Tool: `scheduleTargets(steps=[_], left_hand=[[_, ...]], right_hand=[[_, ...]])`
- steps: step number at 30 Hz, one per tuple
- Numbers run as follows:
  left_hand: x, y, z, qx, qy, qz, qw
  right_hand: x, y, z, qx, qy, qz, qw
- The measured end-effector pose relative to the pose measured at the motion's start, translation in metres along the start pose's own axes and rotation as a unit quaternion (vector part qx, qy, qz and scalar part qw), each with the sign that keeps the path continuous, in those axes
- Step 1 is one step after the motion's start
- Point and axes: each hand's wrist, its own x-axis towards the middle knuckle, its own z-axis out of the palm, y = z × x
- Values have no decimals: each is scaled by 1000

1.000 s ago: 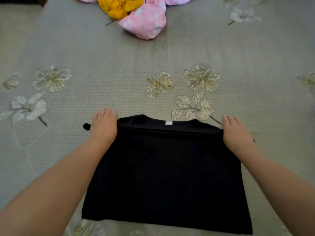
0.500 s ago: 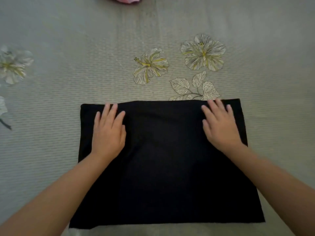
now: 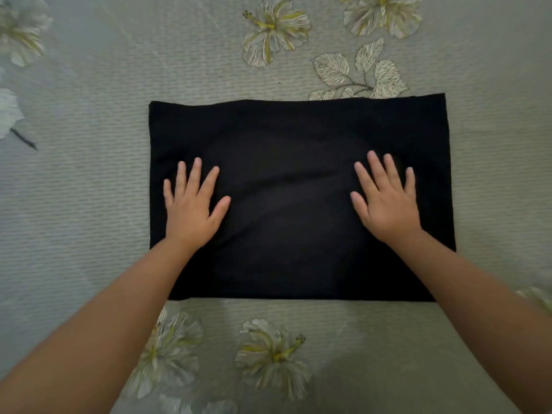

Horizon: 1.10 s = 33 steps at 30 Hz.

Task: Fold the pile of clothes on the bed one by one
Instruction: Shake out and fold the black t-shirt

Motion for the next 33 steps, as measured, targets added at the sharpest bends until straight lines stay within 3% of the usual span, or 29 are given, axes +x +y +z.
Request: scheduleTargets(steps=[3,5,8,10,14,19,22,26,28,31,33], left_hand=[[-25,-3,-11,-97,107,-48,988],[-57,-12,-9,-113,167,-166,965],[-109,-26,0,-197,146,-324,914],[-129,-29,5,-272,121,-323,898],[-132,-35,0,-319,154,-363,862],[-132,-67,-6,-97,91,-267,955],[-136,-74,1,-11,65,-249,966],[-143,-54,3,-22,96,-258,961],[-146,-41,0,-32,115,-220,968],[-142,-12,2,-22,96,-62,993],[-133,12,8,-15,59,45,997]], right_hand=[[-22,-18,4,19,18,-10,1000],[-51,-39,12,27,46,-55,997],[-96,-67,29,14,46,-76,996],[-116,-76,40,10,21,-62,998],[-129,-73,52,30,3,-35,999],[-126,-65,54,40,-24,-25,999],[-125,-61,56,32,-41,-24,998],[-124,-56,47,53,-67,-25,996],[-130,-48,38,90,-2,32,995],[-143,-22,28,82,91,170,978],[-149,-3,23,95,90,299,945]])
